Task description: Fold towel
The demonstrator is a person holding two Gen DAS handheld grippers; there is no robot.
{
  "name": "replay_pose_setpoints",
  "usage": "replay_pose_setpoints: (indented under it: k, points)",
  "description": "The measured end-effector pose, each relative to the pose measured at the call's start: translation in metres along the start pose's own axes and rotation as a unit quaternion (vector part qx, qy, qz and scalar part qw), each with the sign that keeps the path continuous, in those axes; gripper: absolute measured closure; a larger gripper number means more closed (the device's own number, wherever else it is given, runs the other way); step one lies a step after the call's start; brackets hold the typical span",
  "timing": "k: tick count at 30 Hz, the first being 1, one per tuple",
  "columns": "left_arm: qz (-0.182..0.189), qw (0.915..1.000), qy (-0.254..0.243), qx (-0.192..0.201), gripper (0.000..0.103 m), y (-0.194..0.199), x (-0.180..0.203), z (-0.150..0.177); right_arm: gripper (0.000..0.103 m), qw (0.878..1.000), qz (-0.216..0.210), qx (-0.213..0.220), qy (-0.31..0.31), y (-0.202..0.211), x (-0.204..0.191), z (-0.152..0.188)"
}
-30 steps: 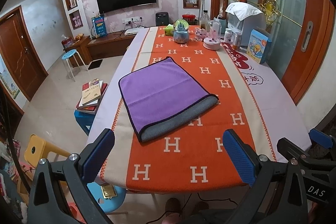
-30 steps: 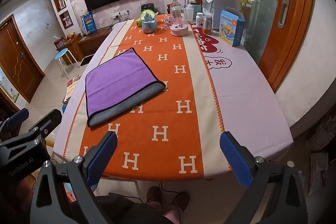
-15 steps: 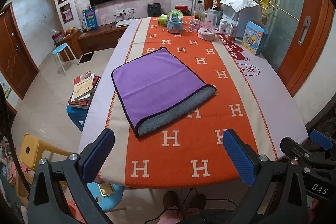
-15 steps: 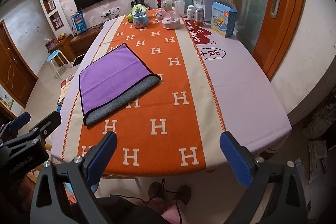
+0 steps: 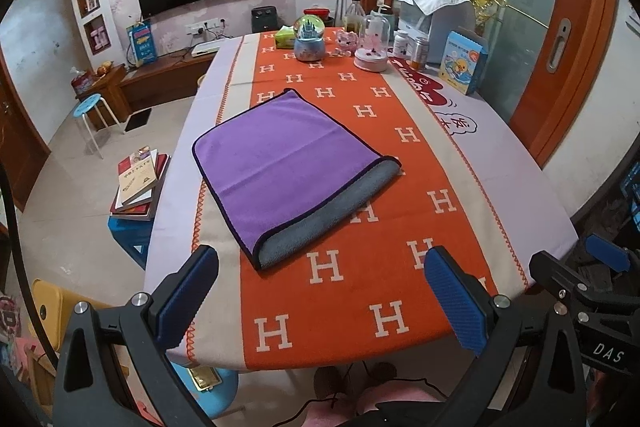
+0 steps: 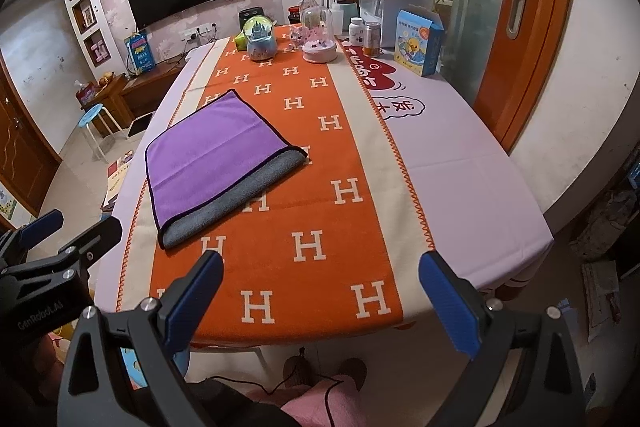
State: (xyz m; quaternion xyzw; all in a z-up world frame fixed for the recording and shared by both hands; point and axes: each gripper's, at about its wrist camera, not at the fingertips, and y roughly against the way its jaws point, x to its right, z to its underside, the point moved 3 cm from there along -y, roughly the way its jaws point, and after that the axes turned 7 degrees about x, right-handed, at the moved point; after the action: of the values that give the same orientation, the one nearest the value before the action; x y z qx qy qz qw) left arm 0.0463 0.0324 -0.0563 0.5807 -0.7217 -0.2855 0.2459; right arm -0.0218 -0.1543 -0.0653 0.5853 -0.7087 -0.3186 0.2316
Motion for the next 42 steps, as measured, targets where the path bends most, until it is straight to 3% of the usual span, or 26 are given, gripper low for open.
replay_pose_setpoints:
  k: [10, 14, 23, 30, 42]
  points:
    - [0.016, 0.9998, 0.015, -0.001, 0.001, -0.01, -0.012, -0.002, 0.004, 1.0, -0.003, 0.007, 0.011, -0.008, -0.003, -0.008]
    - [0.024, 0.9993, 0.025, -0.01, 0.001, -0.02, -0.016, -0.004, 0.005, 1.0, -0.024, 0.005, 0.017, -0.02, 0.0, -0.02]
    - [-0.004, 0.9972, 0.065, -0.037, 0.001, -0.059, -0.028, -0.013, 0.005, 0.995, -0.071, -0.003, 0.065, -0.068, 0.003, -0.054]
    - [-0.028, 0.9909, 0.117, -0.062, 0.001, -0.101, -0.041, -0.021, 0.009, 0.99, -0.099, -0.028, 0.097, -0.117, 0.005, -0.078]
    - [-0.073, 0.978, 0.163, -0.107, 0.001, -0.171, -0.067, -0.009, 0.019, 0.97, -0.163, -0.063, 0.172, -0.212, -0.004, -0.102]
